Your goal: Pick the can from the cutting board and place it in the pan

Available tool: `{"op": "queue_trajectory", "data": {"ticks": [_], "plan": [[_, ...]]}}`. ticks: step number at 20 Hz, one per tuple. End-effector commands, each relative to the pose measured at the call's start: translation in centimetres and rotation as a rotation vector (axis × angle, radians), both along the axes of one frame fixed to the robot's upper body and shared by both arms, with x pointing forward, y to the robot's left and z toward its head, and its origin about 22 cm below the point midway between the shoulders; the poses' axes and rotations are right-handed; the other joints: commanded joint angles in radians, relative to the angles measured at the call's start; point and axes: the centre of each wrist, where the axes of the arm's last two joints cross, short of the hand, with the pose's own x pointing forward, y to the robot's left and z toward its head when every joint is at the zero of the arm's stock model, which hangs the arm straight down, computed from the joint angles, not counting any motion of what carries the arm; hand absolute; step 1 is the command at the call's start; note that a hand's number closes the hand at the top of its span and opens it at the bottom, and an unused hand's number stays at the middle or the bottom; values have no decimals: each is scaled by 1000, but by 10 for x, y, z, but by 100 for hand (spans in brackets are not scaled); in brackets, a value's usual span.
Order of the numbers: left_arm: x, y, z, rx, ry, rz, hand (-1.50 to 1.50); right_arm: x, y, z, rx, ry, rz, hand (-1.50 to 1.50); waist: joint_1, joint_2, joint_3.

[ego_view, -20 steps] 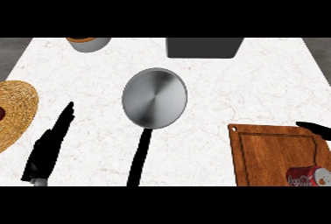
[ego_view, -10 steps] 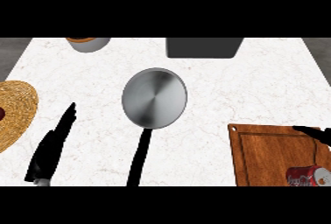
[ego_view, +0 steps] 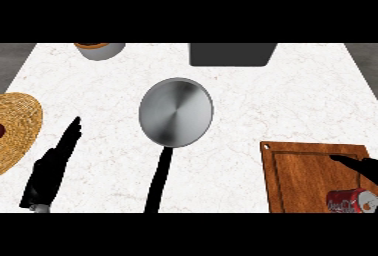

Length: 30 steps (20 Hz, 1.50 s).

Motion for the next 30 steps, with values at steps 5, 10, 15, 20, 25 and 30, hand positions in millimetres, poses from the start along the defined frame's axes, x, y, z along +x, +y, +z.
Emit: {"op": "queue_trajectory", "data": {"ticks": [5, 10, 15, 20, 25, 30], "plan": [[7, -16, 10, -3, -16, 0, 0, -7, 0, -37, -59, 44, -7, -150, -2, 0, 0], [-4, -13, -10, -10, 2, -10, 0, -3, -15, -37, -47, 54, -18, -150, -1, 0, 0], [6, -11, 6, 22, -1, 2, 0, -1, 3, -59, 31, -37, -30, 150, 0, 0, 1], [16, -11, -9, -4, 2, 13, 0, -16, -7, -54, 99, 4, -57, 150, -7, 0, 0], [5, -11, -3, -1, 5, -14, 0, 7, 42, -60, 65, -95, -70, 150, 3, 0, 0], [4, -21, -1, -10, -1, -13, 0, 43, 83, -70, -84, -270, -27, 150, 18, 2, 1]]}}
